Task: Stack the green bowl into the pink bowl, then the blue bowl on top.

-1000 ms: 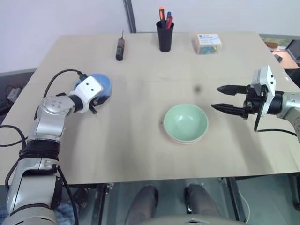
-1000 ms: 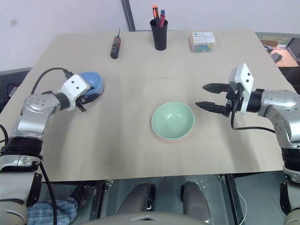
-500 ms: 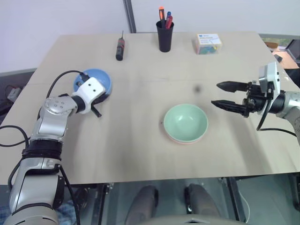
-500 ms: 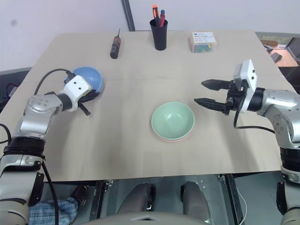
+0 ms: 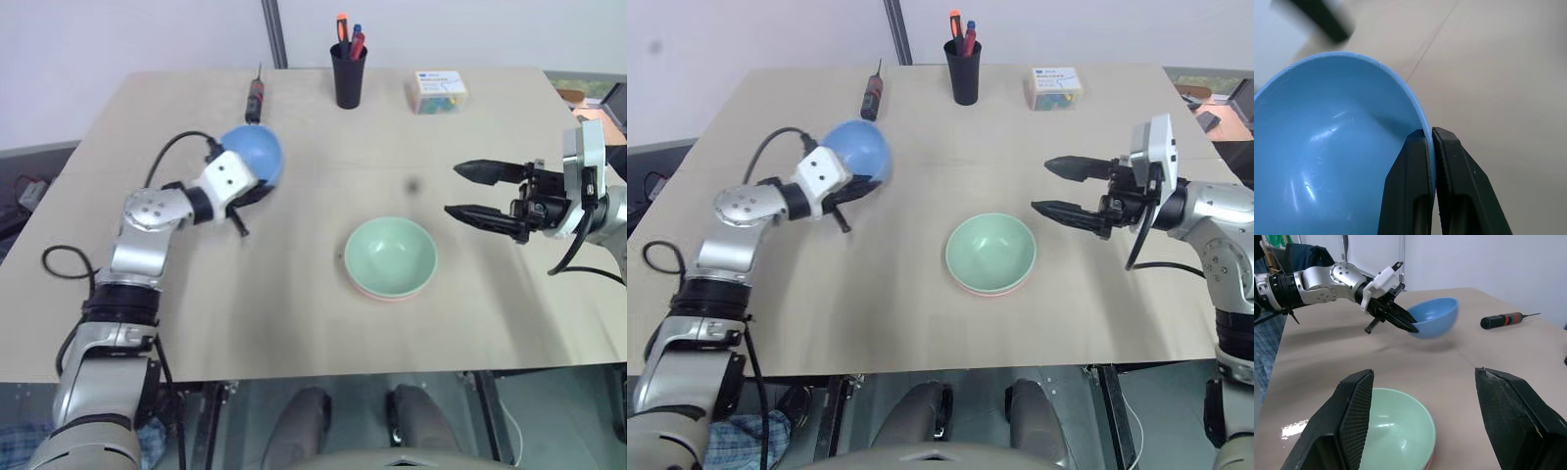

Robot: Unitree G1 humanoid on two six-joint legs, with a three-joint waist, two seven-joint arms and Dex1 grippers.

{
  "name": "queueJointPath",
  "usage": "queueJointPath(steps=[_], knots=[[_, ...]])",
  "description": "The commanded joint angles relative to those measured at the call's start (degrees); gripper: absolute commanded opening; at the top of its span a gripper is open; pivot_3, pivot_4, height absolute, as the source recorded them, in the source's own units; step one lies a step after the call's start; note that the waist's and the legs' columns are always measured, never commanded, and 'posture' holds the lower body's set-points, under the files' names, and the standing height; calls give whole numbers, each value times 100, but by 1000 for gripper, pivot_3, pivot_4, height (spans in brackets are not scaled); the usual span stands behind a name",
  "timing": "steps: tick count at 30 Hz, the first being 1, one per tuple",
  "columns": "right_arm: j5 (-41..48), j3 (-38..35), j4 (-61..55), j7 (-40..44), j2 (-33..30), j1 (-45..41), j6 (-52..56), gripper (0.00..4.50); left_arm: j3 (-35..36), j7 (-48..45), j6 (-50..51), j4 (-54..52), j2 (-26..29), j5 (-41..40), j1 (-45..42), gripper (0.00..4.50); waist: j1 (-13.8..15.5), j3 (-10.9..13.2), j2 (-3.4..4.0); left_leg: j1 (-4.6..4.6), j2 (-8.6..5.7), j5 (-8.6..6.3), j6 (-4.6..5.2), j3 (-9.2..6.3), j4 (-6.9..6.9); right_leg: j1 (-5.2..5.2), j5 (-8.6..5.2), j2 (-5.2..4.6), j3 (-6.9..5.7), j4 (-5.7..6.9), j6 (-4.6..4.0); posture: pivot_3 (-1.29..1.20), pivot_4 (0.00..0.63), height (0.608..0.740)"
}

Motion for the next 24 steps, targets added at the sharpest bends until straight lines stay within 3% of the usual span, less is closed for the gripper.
queueJointPath(steps=[1,5,13,19,24], knots=[[33,-189,-209,0,-75,-2,-128,3459,-117,-696,-319,-750,-147,-615,-90,177,-18,0,0,0,0,0,0,0,0,0,0,0,0,0,0,0,150,740],[50,-214,-276,-52,-54,75,-135,3459,-265,-1675,-90,-1602,-314,-1603,-47,177,-35,1,-1,1,5,0,0,2,0,0,0,6,4,2,0,0,150,740],[43,-229,-339,-91,-53,186,-152,3459,-651,-2898,-154,-2018,-450,-2155,-305,177,-24,1,-1,13,5,-1,2,0,9,17,0,13,1,2,0,0,150,740],[78,-296,-438,-175,-79,294,-120,3459,-755,-3115,-124,-2068,-546,-2206,-333,177,-24,1,-1,13,5,-1,2,-1,8,18,0,14,0,-1,0,0,150,740],[80,-328,-474,-217,-107,358,-111,3459,-768,-3064,-94,-1997,-690,-2157,-343,1608,-23,1,-2,13,5,-1,2,-1,11,20,0,15,0,0,0,0,150,740]])
